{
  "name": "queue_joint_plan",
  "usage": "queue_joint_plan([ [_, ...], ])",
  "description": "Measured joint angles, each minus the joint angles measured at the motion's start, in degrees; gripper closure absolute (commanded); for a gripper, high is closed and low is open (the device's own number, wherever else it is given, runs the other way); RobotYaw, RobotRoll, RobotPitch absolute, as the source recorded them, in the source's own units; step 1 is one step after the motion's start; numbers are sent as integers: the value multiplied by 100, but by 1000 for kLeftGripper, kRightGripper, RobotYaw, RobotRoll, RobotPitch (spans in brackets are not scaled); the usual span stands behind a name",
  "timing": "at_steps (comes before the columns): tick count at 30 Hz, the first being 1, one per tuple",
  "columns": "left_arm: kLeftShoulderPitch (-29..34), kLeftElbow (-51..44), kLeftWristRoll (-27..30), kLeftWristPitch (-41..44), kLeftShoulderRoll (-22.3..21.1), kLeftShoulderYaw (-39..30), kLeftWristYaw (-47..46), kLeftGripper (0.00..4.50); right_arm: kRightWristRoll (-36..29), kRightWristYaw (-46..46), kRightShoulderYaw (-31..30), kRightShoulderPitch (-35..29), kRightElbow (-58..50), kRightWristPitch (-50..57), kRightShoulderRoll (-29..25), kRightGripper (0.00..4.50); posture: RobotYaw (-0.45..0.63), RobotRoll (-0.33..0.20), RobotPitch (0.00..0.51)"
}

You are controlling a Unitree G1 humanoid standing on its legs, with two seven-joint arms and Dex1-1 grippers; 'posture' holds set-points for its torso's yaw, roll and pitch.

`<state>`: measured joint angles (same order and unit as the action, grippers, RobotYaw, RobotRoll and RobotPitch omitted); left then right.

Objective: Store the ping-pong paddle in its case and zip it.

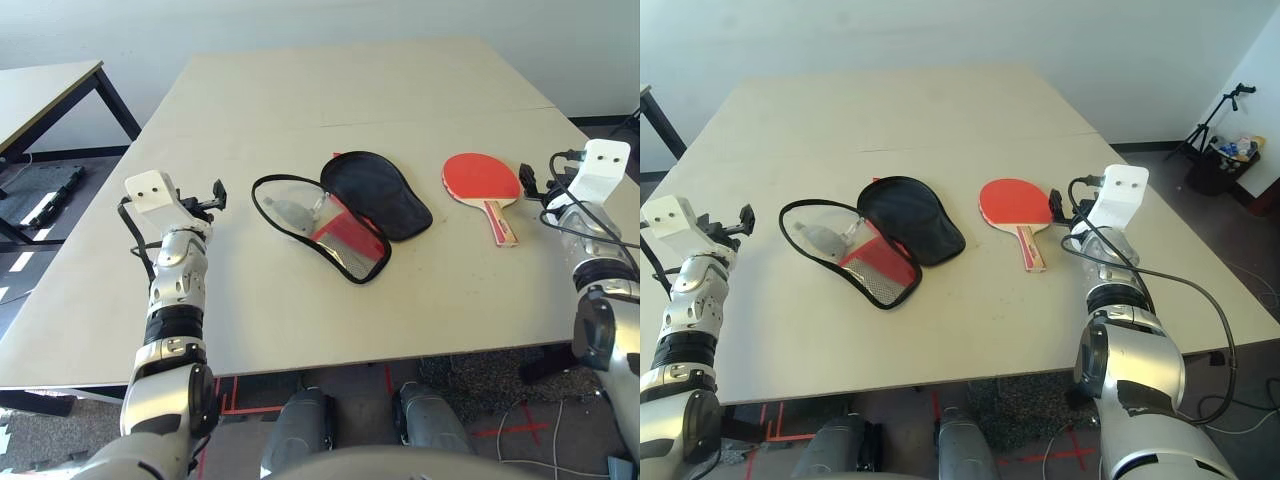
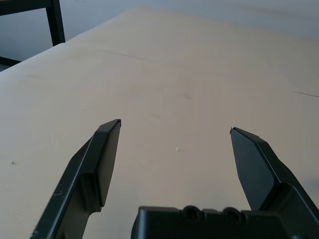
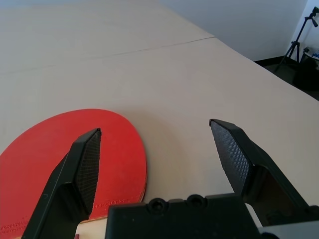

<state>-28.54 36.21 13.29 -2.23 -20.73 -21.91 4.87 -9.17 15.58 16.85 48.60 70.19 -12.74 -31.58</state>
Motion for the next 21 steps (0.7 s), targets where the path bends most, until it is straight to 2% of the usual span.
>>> queue_joint_plan([
  [11,-13,-149,88,-89,-143,-186,-109,0,15,4,1,22,0,0,122,26,5,0,5],
  [16,-381,-770,229,42,-406,-255,-95,0,15,10,1,22,0,0,129,26,13,0,6],
  [21,-638,-1691,340,772,-469,96,304,0,19,9,0,24,0,0,159,26,13,0,4],
])
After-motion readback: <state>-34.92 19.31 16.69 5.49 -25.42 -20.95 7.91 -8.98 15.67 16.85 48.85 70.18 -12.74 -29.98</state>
